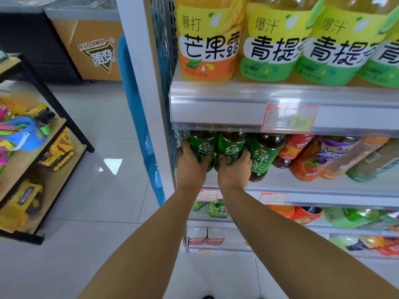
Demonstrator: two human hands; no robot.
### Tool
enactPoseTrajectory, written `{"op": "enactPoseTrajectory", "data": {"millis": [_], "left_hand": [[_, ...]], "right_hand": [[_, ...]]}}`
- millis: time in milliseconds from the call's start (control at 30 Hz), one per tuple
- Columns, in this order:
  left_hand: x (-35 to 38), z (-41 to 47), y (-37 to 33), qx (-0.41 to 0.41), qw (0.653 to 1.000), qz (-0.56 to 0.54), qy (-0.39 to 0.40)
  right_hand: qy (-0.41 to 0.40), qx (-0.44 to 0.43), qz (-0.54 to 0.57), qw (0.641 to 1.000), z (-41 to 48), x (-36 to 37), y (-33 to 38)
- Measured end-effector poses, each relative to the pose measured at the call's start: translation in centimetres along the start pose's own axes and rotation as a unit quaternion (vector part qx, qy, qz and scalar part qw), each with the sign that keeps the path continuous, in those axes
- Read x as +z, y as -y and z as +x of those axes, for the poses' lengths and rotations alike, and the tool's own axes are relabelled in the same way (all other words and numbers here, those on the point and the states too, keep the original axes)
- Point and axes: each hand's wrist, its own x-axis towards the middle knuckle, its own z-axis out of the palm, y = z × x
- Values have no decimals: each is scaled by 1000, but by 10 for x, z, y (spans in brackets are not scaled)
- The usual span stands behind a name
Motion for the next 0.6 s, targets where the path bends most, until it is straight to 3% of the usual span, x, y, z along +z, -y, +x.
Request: {"op": "enactPoseTrajectory", "data": {"millis": [133,300,400,467,600], "left_hand": [[-3,2,5,2,1000,-16,12],[-5,-7,18,28,999,-27,18],[1,-30,18,30,997,-65,-40],[9,-49,16,38,994,-68,-78],[29,-64,10,109,994,8,-16]], "right_hand": [[-13,-6,-7,1000,0,3,1],[81,-101,30,991,-12,-30,-21],[22,-133,72,988,-18,-71,-44],[-3,-98,101,990,-4,-87,-49],[86,-109,47,989,33,-88,-43]]}}
